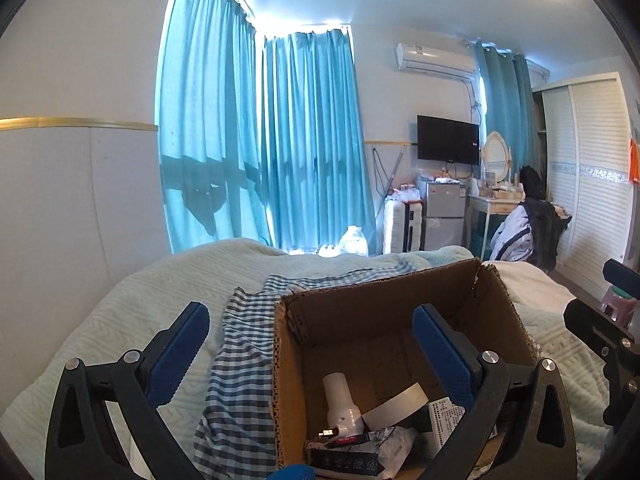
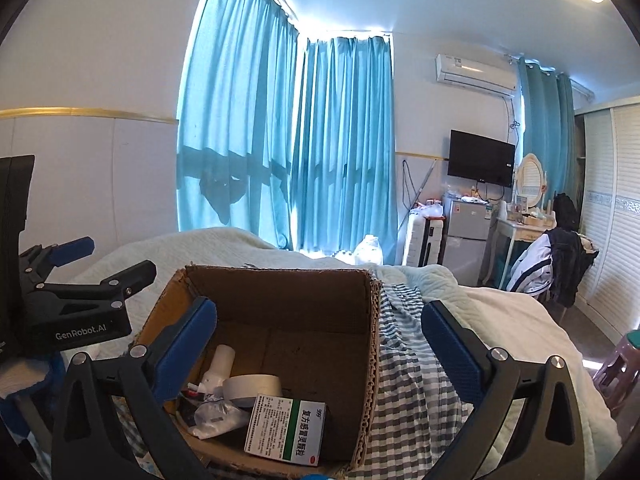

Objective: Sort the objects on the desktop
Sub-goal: 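Move both grippers back toward the remaining items beside the box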

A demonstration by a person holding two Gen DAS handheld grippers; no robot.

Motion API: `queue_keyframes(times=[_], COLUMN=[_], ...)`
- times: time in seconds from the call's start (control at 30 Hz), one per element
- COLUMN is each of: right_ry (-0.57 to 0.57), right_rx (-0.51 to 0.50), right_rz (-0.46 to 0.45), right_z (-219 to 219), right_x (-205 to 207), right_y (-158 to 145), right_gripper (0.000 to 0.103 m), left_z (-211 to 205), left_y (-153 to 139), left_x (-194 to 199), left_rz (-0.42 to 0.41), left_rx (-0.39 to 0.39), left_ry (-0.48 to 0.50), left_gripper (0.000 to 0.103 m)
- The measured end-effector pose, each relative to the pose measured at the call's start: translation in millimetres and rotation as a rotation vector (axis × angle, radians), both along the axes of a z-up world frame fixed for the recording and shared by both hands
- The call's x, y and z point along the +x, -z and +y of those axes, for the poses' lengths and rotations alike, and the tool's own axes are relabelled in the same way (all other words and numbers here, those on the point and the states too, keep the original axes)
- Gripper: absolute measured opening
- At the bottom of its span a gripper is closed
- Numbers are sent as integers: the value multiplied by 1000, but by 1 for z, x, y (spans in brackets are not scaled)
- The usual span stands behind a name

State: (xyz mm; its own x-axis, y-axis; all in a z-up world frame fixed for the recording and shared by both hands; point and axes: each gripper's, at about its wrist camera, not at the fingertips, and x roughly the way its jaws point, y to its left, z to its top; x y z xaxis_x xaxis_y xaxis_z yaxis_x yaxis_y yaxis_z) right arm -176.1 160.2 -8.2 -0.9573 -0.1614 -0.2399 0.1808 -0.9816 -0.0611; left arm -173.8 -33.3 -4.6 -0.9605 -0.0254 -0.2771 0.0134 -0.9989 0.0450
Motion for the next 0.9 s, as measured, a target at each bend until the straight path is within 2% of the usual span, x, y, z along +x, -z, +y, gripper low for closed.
queue_keyframes(times=[0.37,0.57,0.9], right_ry=[-9,2,-1], right_rx=[-14,-15,-16], right_rz=[6,26,37], right_z=[8,14,14], right_x=[40,62,89], right_y=[-9,-15,-19], right_gripper=[103,103,103], left_z=[-16,-19,-14], left_y=[-22,-22,-12], left_x=[43,61,83], left_rz=[56,26,-2], left_rx=[38,72,17], left_ry=[-40,-32,-81], left_gripper=[103,103,103])
